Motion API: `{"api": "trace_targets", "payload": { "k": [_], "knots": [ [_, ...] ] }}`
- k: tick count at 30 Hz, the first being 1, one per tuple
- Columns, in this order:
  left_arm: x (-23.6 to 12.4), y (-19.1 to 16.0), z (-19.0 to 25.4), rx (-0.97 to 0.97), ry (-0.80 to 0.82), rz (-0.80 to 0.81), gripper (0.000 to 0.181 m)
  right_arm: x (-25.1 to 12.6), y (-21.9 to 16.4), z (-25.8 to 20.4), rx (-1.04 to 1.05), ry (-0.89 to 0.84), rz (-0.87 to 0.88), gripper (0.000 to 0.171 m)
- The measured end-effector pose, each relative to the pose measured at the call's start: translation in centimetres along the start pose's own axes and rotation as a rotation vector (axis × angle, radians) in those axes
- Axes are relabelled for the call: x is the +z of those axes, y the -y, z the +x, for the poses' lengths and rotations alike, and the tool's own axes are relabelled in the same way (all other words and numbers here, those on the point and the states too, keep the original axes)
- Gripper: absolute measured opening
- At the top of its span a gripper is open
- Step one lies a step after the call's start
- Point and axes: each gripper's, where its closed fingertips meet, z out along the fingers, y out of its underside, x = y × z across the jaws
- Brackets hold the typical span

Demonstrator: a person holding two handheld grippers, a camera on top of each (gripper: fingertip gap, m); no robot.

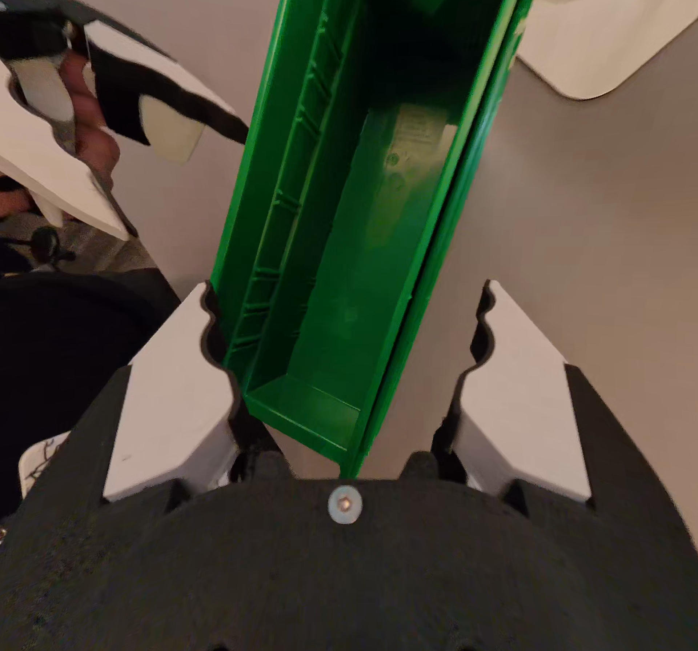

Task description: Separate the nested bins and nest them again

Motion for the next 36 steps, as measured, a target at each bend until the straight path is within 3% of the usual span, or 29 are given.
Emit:
{"api": "trace_targets", "payload": {
  "k": [7,9,12,15,17,21,26,32,36],
  "knots": [
    [1.9,0.0,1.3,0.018,-0.029,-0.029,0.105,1.4,-0.8,-1.5,0.094,0.166,0.027,0.121],
    [2.1,0.0,1.2,0.021,-0.017,-0.039,0.107,0.9,-0.5,-2.1,0.129,0.225,0.042,0.134],
    [2.2,0.5,0.5,0.024,0.015,-0.037,0.107,0.4,-0.3,0.1,0.174,0.153,0.093,0.125],
    [2.1,1.2,-0.6,-0.005,0.060,-0.013,0.108,-0.2,-0.3,1.9,0.253,0.190,0.163,0.110],
    [2.2,0.9,-1.6,-0.029,0.101,-0.024,0.110,0.5,-1.1,2.9,0.269,0.208,0.150,0.110],
    [3.2,0.1,-2.6,-0.098,0.105,-0.038,0.111,1.6,-1.2,1.7,0.365,0.403,0.159,0.110],
    [3.9,-0.4,-3.6,-0.126,0.127,-0.054,0.110,2.6,-0.8,0.6,0.412,0.442,0.171,0.101],
    [3.3,-0.2,-5.3,-0.151,0.134,-0.078,0.108,3.5,-0.7,-1.2,0.408,0.392,0.202,0.108],
    [1.6,1.1,-6.6,-0.204,0.122,-0.035,0.101,4.4,0.1,-3.7,0.377,0.408,0.263,0.126]
  ]
}}
